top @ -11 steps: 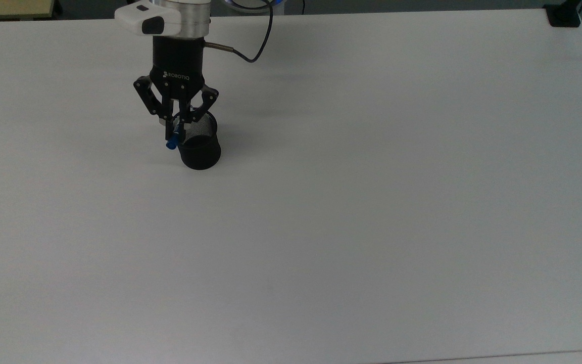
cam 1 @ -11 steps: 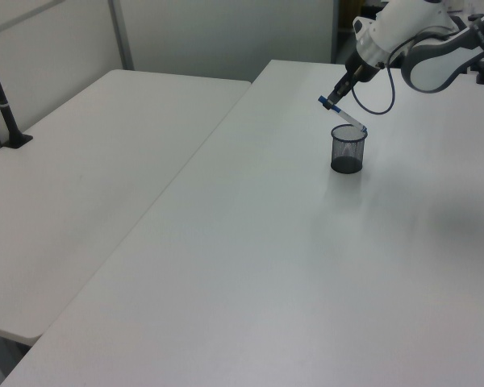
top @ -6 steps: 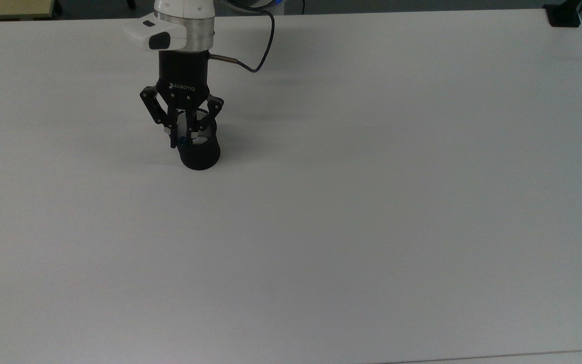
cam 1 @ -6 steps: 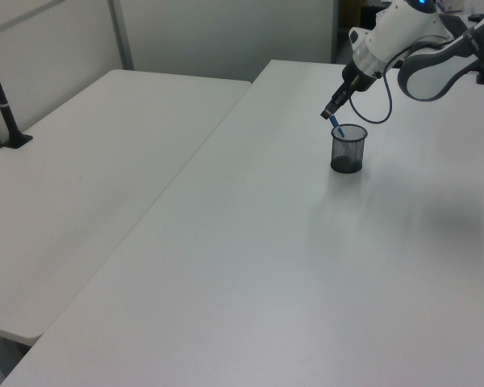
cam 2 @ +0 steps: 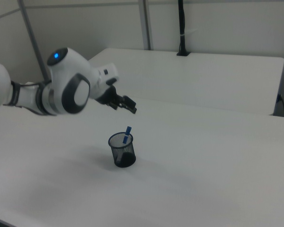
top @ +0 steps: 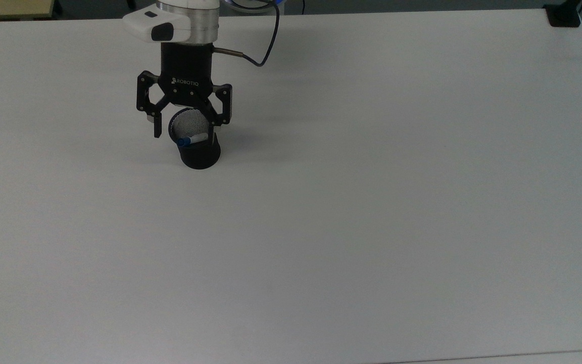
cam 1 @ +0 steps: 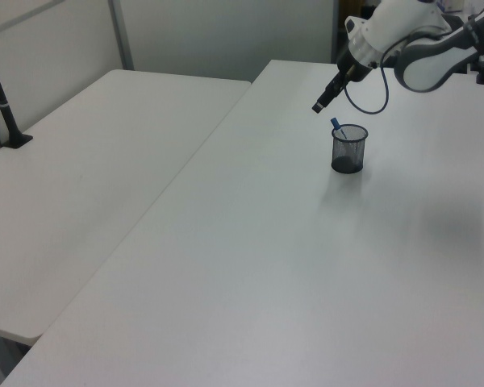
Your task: Insert the marker
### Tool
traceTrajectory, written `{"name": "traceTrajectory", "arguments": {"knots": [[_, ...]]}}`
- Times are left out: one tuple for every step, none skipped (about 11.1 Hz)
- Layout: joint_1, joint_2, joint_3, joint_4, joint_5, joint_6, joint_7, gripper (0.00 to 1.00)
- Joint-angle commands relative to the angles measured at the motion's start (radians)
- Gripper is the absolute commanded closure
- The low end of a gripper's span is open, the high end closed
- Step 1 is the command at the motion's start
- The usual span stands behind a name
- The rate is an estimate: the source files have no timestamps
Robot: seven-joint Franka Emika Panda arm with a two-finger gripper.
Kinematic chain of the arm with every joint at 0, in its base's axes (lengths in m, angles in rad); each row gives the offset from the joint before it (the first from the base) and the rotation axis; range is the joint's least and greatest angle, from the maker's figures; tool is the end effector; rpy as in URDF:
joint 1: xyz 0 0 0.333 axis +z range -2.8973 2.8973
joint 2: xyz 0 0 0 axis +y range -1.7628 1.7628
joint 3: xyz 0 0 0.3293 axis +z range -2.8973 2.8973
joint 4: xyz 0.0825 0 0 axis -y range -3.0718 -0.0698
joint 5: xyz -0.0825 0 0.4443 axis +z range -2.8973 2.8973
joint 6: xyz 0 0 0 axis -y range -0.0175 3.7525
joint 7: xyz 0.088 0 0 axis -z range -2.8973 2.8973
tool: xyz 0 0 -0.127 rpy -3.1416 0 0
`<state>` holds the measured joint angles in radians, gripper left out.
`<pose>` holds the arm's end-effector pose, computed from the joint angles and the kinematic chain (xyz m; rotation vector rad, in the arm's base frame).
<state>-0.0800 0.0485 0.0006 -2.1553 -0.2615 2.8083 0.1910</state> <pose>0.6479 -0.0408 0.4060 2.8804 -0.0715 0.9046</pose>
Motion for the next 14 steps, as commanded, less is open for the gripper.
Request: {"name": "traceTrajectory", "arguments": {"knots": [[0.110,-0.010,-0.002,0.234,0.025,-0.448,0.030,0.00],[0.134,-0.012,-0.002,0.296,0.078,-0.554,0.022,0.00],[0.150,-0.013,-0.002,0.346,0.112,-0.658,0.009,0.00],[0.176,-0.013,-0.013,0.391,0.128,-0.765,0.001,0.00],[0.198,-0.015,-0.019,0.432,0.148,-0.864,-0.001,0.00],[0.212,-0.015,-0.028,0.469,0.157,-0.957,-0.005,0.00],[0.226,-0.015,-0.048,0.506,0.175,-1.043,-0.030,0.00],[0.238,-0.016,-0.068,0.541,0.201,-1.125,-0.079,0.00],[0.233,-0.016,-0.080,0.576,0.223,-1.198,-0.123,0.00],[0.226,-0.019,-0.082,0.584,0.229,-1.233,-0.140,0.00],[0.224,-0.039,-0.079,0.585,0.226,-1.236,-0.140,0.00],[0.221,-0.050,-0.080,0.581,0.228,-1.245,-0.143,0.00],[0.217,-0.050,-0.083,0.581,0.228,-1.260,-0.143,0.00],[0.212,-0.050,-0.082,0.581,0.228,-1.270,-0.142,0.00]]}}
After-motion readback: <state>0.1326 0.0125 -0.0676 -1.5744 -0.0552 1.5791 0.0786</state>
